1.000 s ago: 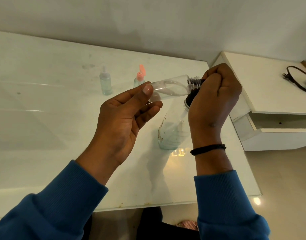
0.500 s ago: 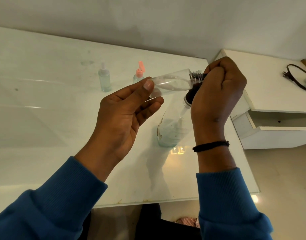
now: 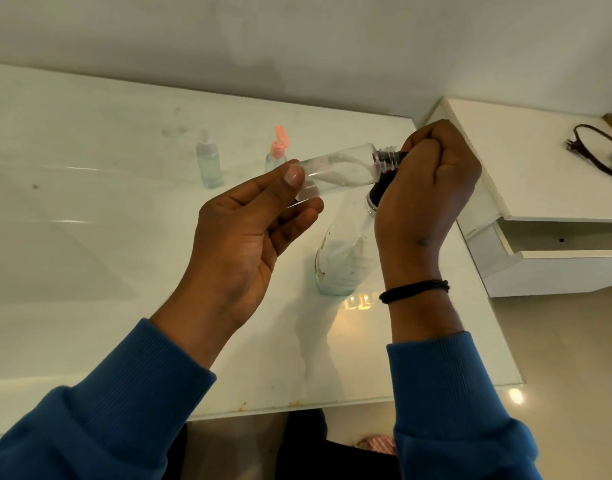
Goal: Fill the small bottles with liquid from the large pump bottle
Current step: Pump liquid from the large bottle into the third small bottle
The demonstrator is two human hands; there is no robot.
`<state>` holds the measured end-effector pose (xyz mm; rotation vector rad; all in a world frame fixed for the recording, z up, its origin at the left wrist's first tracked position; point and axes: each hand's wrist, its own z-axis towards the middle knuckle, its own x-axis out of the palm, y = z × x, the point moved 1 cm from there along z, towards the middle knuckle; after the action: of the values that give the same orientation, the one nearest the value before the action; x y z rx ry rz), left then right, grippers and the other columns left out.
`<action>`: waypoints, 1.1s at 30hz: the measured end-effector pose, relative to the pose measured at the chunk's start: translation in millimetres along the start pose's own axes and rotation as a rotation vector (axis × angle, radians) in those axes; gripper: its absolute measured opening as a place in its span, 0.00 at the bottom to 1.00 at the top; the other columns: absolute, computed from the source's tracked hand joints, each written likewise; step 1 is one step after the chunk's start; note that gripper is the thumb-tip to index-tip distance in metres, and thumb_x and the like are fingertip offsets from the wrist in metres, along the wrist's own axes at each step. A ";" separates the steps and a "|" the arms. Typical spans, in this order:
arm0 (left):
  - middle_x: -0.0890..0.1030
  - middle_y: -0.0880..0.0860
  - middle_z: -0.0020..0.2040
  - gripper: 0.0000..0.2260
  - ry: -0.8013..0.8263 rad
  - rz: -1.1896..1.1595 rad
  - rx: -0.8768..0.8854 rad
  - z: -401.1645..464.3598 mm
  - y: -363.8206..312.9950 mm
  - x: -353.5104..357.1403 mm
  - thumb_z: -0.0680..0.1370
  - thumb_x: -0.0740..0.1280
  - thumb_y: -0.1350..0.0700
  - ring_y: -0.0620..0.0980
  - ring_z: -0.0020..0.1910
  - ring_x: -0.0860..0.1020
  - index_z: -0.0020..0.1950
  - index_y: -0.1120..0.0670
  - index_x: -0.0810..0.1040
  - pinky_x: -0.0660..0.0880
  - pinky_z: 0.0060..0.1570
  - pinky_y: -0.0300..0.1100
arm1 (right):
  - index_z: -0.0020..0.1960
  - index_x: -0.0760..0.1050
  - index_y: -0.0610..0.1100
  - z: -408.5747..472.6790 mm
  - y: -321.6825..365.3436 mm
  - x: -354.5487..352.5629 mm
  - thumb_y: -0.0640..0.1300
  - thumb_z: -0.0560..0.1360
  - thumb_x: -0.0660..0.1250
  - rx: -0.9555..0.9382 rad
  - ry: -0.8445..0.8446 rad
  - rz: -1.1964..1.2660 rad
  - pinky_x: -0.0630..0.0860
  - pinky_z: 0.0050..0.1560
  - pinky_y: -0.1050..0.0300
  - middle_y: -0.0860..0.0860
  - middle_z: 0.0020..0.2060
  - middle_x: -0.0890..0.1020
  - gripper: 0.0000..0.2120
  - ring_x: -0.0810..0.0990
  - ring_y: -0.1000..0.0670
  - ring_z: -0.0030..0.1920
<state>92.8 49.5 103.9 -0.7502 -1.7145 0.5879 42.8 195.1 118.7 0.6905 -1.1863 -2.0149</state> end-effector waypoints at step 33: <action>0.87 0.56 0.51 0.18 0.014 -0.005 -0.010 -0.4 -1.0 1.3 0.69 0.73 0.56 0.52 0.45 0.86 0.57 0.59 0.84 0.81 0.43 0.37 | 0.32 0.66 0.46 2.8 3.6 -4.9 0.32 0.71 0.52 -0.047 -0.011 -0.021 0.62 0.30 0.61 0.60 0.22 0.67 0.13 0.65 0.57 0.26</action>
<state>92.8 49.8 105.6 -0.7547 -1.7073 0.5696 44.8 199.1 123.6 0.6729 -1.1389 -2.0596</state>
